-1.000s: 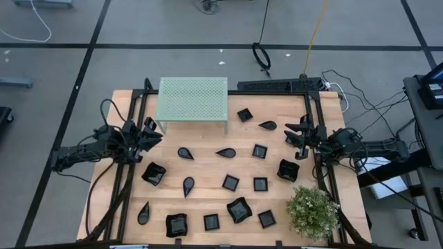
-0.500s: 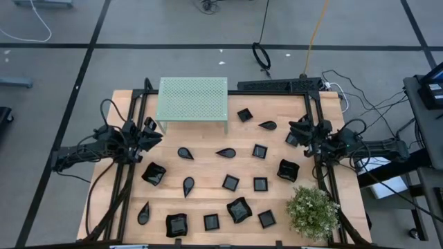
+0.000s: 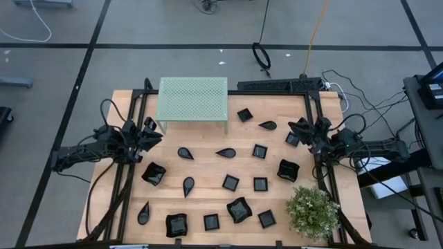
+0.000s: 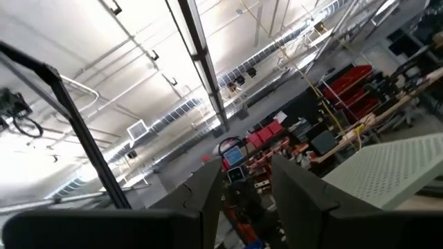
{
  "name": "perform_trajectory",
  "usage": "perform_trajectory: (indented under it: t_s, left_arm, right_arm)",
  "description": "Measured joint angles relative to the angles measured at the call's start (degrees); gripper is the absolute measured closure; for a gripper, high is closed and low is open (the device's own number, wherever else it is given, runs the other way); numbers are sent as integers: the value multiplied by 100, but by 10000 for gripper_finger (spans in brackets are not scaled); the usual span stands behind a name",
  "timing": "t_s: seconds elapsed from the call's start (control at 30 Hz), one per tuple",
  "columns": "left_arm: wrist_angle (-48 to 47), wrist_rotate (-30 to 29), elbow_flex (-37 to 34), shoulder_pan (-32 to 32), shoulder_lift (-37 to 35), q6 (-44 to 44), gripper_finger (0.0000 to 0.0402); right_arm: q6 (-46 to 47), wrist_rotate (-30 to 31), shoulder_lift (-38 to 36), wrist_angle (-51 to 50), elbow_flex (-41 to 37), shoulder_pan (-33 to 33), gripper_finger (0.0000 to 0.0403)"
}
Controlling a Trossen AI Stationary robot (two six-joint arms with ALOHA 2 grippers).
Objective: Pick & Place Mini shaped plates
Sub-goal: Put the square plate on the shelf
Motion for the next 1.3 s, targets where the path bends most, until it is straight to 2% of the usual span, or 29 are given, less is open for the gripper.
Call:
perform_trajectory:
  t_s: [0.3,0.53,0.67,0.77,0.93,1.13,1.3]
  left_arm:
    - [0,2,0,-1,0,0,321]
    - [-2,1,1,0,2,2,321]
    - [-2,-3,2,-2,2,0,321]
    - [-5,-1,-1,0,2,2,321]
    - [-2,-1,2,-2,2,0,321]
    - [-2,-1,1,-2,0,0,321]
    - [-2,-1,1,-2,1,1,321]
  right_arm:
    - [58,111,353,-15,322,0,289]
    - [-1414,109,1222,-32,1348,-2,289]
    - [-1866,120,1852,-671,2058,-1,289]
    - [-2132,134,2354,-1600,2699,-6,289]
    - [-2553,407,3240,-2682,3546,-158,289]
    - [-2681,420,3910,-2914,3776,-500,287]
    - [-2262,416,4381,-3007,3775,-803,261]
